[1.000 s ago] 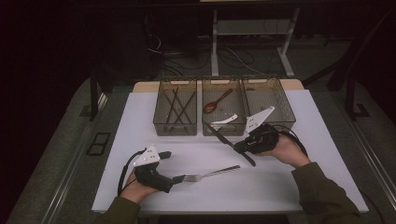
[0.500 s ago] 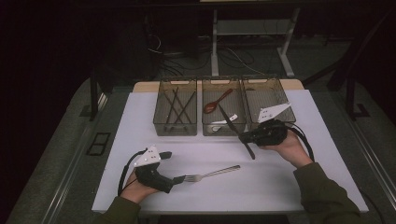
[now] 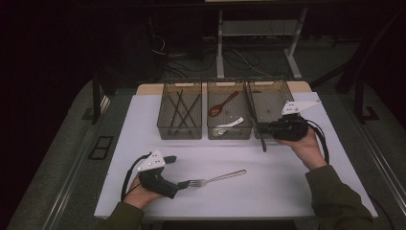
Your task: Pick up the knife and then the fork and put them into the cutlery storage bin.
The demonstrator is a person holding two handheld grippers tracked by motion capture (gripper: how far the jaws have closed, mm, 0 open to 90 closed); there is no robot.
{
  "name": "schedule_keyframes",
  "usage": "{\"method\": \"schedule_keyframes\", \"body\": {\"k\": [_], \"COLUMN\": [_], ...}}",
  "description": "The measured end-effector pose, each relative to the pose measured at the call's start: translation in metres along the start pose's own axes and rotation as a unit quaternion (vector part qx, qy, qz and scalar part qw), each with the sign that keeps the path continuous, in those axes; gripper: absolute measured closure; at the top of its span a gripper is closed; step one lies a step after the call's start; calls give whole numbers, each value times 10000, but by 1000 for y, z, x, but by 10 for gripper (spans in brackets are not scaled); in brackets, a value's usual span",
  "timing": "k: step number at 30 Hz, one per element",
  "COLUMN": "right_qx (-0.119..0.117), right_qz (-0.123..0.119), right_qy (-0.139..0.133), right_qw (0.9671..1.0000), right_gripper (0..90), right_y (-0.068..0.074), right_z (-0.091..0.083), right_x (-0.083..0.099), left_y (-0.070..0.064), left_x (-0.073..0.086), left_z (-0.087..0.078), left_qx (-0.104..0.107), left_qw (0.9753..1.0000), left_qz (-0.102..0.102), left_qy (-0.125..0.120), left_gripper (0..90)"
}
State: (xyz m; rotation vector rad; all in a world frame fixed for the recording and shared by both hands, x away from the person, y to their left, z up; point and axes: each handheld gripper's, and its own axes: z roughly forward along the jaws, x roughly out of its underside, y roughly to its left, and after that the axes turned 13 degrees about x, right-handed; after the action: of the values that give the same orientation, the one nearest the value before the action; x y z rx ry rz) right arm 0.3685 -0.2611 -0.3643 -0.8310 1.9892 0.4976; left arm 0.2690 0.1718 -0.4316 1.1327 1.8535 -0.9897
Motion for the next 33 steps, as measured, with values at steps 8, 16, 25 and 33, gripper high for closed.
{"method": "schedule_keyframes", "body": {"k": [8,16,25,33], "right_qx": [423,858,1287,1647], "right_qz": [330,519,591,760], "right_qy": [-295,-513,-582,-332], "right_qw": [9981,9936,9882,9829], "right_gripper": [797,797,797,797], "right_y": [-18,-41,-63,-83], "right_z": [-16,-30,-36,-27], "right_x": [0,-12,-28,-33], "left_y": [0,1,1,1], "left_x": [0,0,0,0], "left_z": [0,0,0,0], "left_qx": [-2,-1,-9,-1], "left_qw": [10000,10000,10000,10000], "left_qz": [-12,-18,-13,-16], "left_qy": [0,5,15,7], "left_gripper": [0,0,0,0]}}
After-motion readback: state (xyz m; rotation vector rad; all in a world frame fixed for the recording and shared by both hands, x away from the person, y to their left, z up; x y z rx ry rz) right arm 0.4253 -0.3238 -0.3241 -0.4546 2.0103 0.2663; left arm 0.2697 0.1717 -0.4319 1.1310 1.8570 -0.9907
